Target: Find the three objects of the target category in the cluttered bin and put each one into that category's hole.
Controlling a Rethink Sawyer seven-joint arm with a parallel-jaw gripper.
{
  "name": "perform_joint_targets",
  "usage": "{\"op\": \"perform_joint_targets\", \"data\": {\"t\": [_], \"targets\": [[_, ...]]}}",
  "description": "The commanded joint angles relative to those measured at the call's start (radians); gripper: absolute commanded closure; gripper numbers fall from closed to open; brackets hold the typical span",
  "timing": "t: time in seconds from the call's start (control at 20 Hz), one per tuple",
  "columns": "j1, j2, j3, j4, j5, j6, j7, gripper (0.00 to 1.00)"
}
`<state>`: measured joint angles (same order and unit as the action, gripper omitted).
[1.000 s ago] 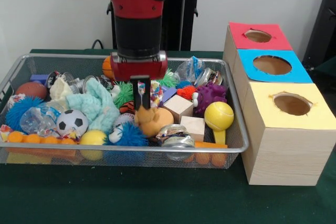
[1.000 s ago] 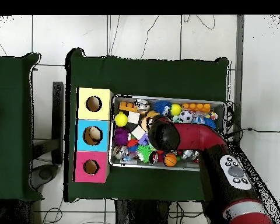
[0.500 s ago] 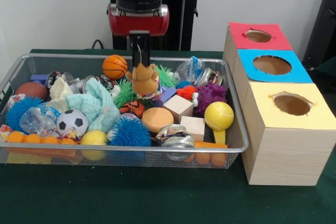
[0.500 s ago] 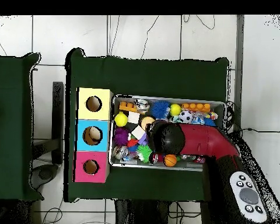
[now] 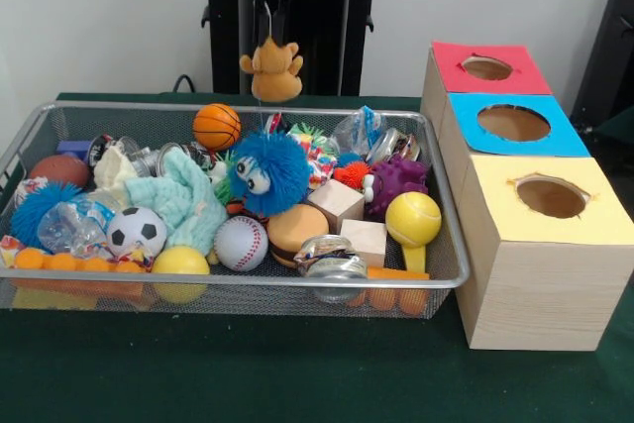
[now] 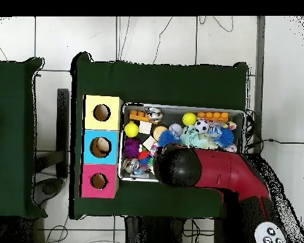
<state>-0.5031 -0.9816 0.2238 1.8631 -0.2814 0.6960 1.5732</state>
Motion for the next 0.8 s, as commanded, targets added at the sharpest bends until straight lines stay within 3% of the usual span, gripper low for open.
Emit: {"op": "perform_joint_targets", "data": {"t": [0.05,0.5,0.8], "targets": [[0.042,-0.148,-0.033,0.170,0.066,0.175,0.073,1.00],[0.178,-0.232,-0.093,0.234,0.129,0.193,0.212,1.00],[0.266,-0.236,-0.133,0.223,0.161,0.202,0.261,1.00]]}}
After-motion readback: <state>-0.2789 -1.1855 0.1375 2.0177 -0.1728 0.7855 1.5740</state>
